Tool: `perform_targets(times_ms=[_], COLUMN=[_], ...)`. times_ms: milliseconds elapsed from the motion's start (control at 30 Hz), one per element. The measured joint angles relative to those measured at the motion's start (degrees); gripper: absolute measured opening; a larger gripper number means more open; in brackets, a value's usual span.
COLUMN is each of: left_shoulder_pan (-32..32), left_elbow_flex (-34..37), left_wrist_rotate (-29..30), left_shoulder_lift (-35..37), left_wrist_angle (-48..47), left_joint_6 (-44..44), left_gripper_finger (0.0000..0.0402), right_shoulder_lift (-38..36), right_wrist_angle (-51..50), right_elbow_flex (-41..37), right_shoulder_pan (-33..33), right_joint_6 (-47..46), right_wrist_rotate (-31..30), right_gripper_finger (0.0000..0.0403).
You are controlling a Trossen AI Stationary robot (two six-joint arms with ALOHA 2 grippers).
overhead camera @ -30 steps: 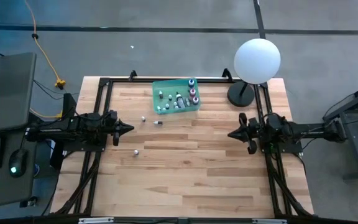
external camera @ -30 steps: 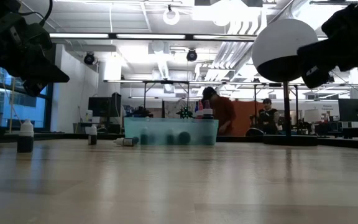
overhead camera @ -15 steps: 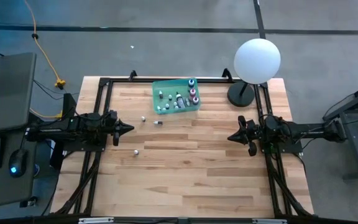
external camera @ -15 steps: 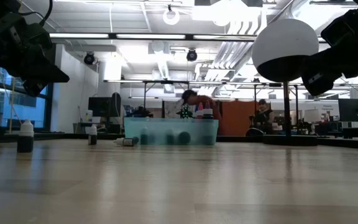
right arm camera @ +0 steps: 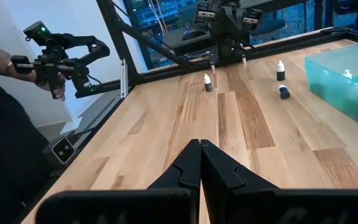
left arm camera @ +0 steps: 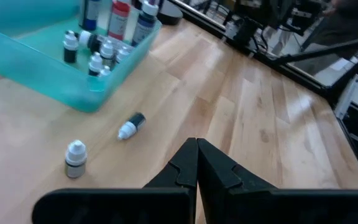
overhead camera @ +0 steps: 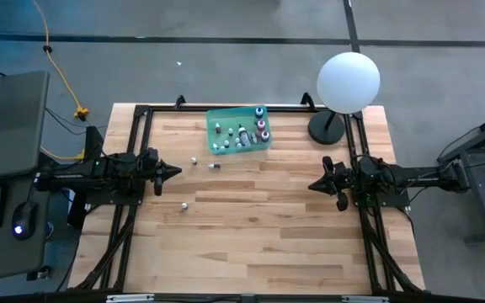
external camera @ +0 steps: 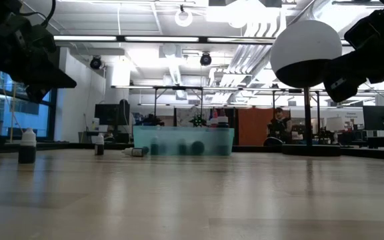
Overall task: Pick & Place food coloring
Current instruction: Put the small purple food coloring into the bin
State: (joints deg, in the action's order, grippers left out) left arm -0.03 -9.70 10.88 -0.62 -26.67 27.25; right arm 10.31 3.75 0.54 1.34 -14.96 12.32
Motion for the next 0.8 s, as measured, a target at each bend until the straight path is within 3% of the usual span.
perform_targets(times_ms=[533, 800], left_shoulder_pan=[0.00, 0.00], left_elbow_flex=[-0.01, 0.01], left_wrist_rotate=[6.07, -0.20], left_shoulder_lift=[0.02, 0.02], left_wrist_angle=[0.09, 7.14], left_joint_6=[-1.77, -7.68], left_gripper_finger=[0.0000, 0.0026], right_shoulder_lift=[0.02, 0.01], right_wrist_angle=[0.49, 0.59], right_elbow_flex=[-0.02, -0.02], right_shoulder_pan=[0.00, 0.00], right_joint_6=[0.00, 0.00], right_wrist_rotate=[-0.15, -0.15], right_gripper_finger=[0.0000, 0.0000])
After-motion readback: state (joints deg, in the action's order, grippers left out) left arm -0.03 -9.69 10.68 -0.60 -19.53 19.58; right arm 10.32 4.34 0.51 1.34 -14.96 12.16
